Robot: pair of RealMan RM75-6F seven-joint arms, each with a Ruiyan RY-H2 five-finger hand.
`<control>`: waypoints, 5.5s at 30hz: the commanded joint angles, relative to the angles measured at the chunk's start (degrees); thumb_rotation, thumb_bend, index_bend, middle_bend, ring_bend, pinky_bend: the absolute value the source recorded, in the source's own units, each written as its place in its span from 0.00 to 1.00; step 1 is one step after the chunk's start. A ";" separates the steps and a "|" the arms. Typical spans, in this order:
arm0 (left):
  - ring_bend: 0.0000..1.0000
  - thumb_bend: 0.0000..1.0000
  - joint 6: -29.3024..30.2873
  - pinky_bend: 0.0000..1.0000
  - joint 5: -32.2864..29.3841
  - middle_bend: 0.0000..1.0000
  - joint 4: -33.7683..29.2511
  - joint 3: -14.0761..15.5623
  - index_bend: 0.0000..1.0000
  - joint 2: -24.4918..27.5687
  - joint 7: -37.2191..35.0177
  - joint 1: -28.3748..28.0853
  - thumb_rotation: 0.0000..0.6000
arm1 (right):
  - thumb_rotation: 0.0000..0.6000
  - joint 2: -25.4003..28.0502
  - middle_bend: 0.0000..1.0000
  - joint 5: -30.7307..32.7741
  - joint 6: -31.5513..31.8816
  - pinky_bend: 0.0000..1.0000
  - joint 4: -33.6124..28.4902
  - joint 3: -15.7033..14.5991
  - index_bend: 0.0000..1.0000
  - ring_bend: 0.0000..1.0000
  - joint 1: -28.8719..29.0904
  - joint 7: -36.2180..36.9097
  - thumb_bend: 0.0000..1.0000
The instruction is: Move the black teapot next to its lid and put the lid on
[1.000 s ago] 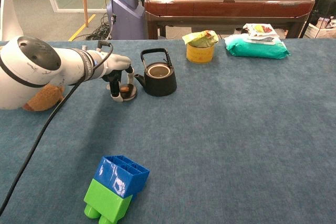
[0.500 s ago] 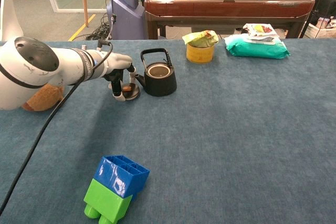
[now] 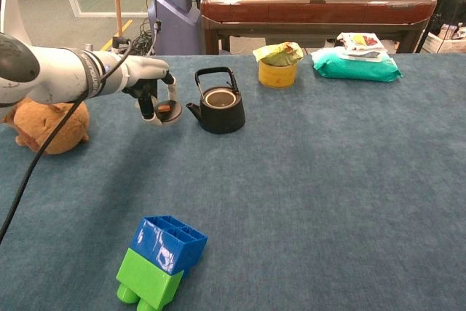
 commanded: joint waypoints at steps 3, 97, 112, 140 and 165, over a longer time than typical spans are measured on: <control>0.94 0.27 2.53 1.00 2.46 0.89 -6.34 -0.64 0.47 5.12 -2.61 1.95 1.00 | 1.00 -0.40 0.36 -0.15 -0.52 0.22 0.19 -0.04 0.32 0.18 0.30 0.10 0.09; 0.94 0.27 -5.04 1.00 -8.20 0.89 12.81 -3.26 0.22 -8.28 3.46 -13.29 1.00 | 1.00 1.54 0.36 3.62 -1.02 0.22 0.17 -0.42 0.32 0.18 -2.10 0.87 0.09; 0.94 0.26 -3.52 1.00 -1.79 0.89 2.94 -2.71 0.28 -2.34 0.02 -10.23 1.00 | 1.00 1.30 0.36 3.50 -1.20 0.22 0.14 -0.62 0.32 0.18 -2.07 0.78 0.09; 0.94 0.26 -2.61 1.00 1.00 0.89 -1.72 1.72 0.32 -0.97 -0.92 -10.44 1.00 | 1.00 0.89 0.36 3.59 -0.69 0.22 -0.69 -0.75 0.32 0.18 -2.00 -0.79 0.09; 0.90 0.26 6.18 1.00 13.14 0.85 -14.90 -0.09 0.31 10.51 -13.48 -0.17 1.00 | 1.00 1.62 0.36 5.15 -0.34 0.22 -0.44 0.90 0.32 0.18 -1.78 0.09 0.09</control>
